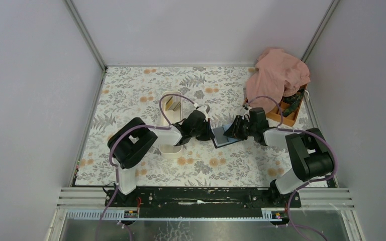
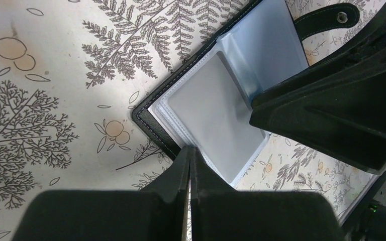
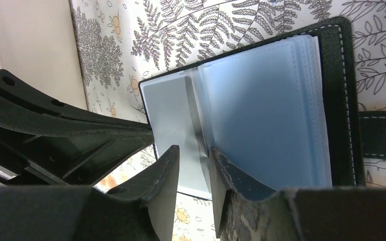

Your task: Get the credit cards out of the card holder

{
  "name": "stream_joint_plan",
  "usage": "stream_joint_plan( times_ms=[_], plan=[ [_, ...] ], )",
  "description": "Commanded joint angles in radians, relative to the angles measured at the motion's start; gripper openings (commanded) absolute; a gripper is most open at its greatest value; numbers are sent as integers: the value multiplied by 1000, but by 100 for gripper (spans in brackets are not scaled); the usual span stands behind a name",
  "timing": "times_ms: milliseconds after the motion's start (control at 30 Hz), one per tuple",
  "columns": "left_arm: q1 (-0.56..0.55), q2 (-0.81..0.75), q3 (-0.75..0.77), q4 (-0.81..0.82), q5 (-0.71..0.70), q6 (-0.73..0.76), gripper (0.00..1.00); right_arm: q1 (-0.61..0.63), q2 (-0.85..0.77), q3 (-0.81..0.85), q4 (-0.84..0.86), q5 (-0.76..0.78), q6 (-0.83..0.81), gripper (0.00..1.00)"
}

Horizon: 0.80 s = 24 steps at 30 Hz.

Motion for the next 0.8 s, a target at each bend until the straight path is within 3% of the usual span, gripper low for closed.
stream_joint_plan(
  times_ms=[0, 467, 767],
  plan=[
    [-8, 44, 40, 28, 13, -3, 0, 7, 11, -17, 47, -53, 17, 36],
    [0, 115, 92, -41, 12, 6, 0, 7, -10, -24, 107, -142, 54, 32],
    [3, 63, 83, -94, -27, 35, 0, 5, -56, -26, 36, -50, 28, 32]
  ],
)
